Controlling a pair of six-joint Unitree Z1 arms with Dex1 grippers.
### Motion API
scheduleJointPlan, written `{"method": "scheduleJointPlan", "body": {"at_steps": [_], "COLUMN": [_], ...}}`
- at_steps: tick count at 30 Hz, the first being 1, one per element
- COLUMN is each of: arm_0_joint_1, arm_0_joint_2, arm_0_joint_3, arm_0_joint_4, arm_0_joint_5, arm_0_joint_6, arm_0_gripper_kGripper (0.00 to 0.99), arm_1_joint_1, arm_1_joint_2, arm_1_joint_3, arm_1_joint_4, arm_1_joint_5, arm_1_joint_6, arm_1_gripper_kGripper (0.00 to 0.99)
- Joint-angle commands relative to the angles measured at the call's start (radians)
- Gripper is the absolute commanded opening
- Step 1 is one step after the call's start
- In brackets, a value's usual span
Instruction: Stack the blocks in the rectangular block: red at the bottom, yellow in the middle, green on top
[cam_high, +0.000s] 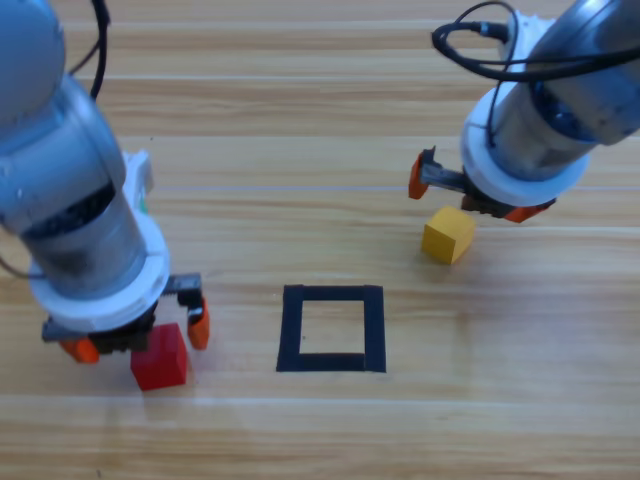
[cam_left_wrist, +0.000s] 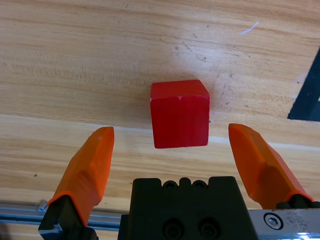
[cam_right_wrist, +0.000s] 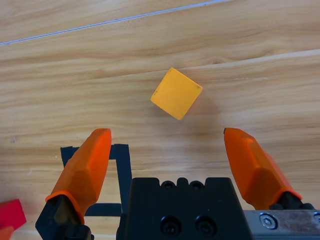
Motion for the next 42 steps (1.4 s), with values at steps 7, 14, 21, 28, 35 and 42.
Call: {"method": "scheduleJointPlan", "body": {"at_steps": [7, 14, 21, 28, 35, 42], "arm_0_joint_1": [-0.010, -0.010, -0.008, 0.016, 0.024, 0.033], "arm_0_joint_2": [0.039, 0.096, 0.125, 0.117, 0.116, 0.100], "arm_0_joint_3": [0.064, 0.071, 0.068, 0.076, 0.079, 0.030], "arm_0_joint_4": [-0.113, -0.157, -0.171, -0.171, -0.167, -0.137], "arm_0_joint_5": [-0.018, -0.004, 0.012, 0.019, 0.020, 0.025], "arm_0_joint_6": [-0.054, -0.063, -0.060, -0.025, 0.041, 0.185], "arm_0_gripper_kGripper": [0.971, 0.957, 0.920, 0.756, 0.379, 0.095], "arm_1_joint_1": [-0.037, -0.051, -0.054, -0.059, -0.068, -0.080], "arm_1_joint_2": [0.165, 0.227, 0.277, 0.295, 0.320, 0.324], "arm_1_joint_3": [-0.076, -0.104, -0.134, -0.139, -0.159, -0.173], "arm_1_joint_4": [-0.008, -0.002, -0.001, 0.004, 0.027, 0.070], "arm_1_joint_5": [-0.047, -0.058, -0.052, -0.052, -0.043, -0.018], "arm_1_joint_6": [0.206, 0.298, 0.330, 0.352, 0.356, 0.342], "arm_1_gripper_kGripper": [0.990, 0.985, 0.976, 0.920, 0.876, 0.268]}}
